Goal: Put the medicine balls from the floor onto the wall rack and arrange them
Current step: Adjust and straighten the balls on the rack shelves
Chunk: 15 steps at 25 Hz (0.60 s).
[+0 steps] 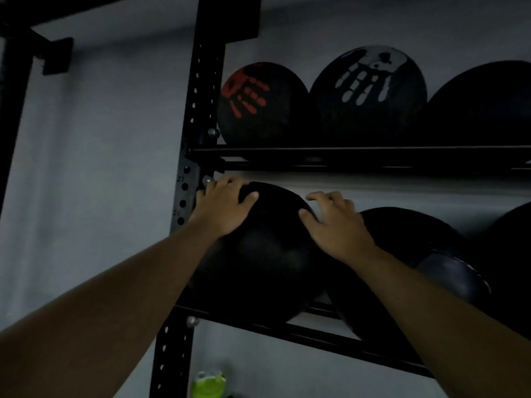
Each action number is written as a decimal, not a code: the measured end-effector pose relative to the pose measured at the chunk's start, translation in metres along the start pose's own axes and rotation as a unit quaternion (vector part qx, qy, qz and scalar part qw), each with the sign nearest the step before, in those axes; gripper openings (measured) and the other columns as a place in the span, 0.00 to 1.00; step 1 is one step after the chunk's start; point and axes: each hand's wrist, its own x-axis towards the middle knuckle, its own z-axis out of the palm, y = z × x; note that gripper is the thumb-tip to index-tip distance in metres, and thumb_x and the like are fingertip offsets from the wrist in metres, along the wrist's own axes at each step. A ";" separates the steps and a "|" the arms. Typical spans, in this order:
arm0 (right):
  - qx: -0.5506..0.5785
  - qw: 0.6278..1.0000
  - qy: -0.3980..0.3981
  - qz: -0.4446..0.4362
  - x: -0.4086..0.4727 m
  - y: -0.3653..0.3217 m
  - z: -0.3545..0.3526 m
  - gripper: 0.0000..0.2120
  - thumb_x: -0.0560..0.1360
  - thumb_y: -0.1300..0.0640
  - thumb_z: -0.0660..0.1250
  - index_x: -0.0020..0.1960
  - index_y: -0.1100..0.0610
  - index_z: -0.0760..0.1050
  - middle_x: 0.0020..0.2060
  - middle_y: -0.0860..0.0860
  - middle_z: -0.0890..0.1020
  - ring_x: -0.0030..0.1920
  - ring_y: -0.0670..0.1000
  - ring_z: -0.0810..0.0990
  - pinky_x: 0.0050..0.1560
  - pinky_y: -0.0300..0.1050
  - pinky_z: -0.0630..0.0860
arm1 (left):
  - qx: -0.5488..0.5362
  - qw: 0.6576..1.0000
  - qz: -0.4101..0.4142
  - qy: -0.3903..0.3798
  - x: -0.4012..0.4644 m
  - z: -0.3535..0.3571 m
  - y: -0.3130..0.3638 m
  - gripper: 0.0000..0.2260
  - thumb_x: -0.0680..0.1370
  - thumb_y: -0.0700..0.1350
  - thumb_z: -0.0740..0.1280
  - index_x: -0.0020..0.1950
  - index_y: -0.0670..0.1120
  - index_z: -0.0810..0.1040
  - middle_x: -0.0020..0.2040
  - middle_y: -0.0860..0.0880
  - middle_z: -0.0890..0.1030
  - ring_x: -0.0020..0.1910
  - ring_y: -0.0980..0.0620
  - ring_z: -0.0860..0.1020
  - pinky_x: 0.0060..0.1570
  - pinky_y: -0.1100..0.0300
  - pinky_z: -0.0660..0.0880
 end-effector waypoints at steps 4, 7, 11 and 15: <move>0.012 0.999 -0.017 0.042 0.024 -0.069 0.062 0.32 0.78 0.29 0.51 0.78 0.41 0.59 0.79 0.53 0.62 0.78 0.62 0.59 0.76 0.66 0.58 | -0.017 0.999 -0.022 -0.047 0.008 -0.010 -0.080 0.30 0.80 0.69 0.56 0.80 0.59 0.62 0.82 0.47 0.62 0.80 0.36 0.62 0.76 0.35 0.60; -0.011 0.996 0.038 0.081 0.026 -0.089 0.094 0.36 0.76 0.26 0.49 0.80 0.39 0.55 0.81 0.54 0.57 0.81 0.64 0.52 0.77 0.73 0.48 | -0.136 0.986 -0.015 -0.094 0.013 -0.002 -0.113 0.33 0.79 0.72 0.55 0.82 0.61 0.57 0.83 0.47 0.60 0.80 0.38 0.64 0.76 0.37 0.65; -0.019 0.993 0.083 0.086 0.022 -0.083 0.104 0.36 0.74 0.24 0.47 0.79 0.35 0.54 0.82 0.51 0.57 0.82 0.61 0.51 0.77 0.74 0.45 | -0.243 0.967 -0.020 -0.075 0.005 0.032 -0.106 0.32 0.81 0.70 0.50 0.84 0.62 0.53 0.86 0.48 0.54 0.84 0.39 0.55 0.80 0.35 0.56; -0.005 0.988 0.105 0.109 0.021 -0.075 0.104 0.35 0.73 0.23 0.47 0.77 0.32 0.54 0.81 0.48 0.57 0.82 0.57 0.51 0.78 0.72 0.47 | -0.236 0.971 -0.038 -0.014 0.004 0.048 -0.090 0.30 0.82 0.68 0.48 0.83 0.61 0.54 0.86 0.48 0.55 0.83 0.37 0.54 0.79 0.33 0.55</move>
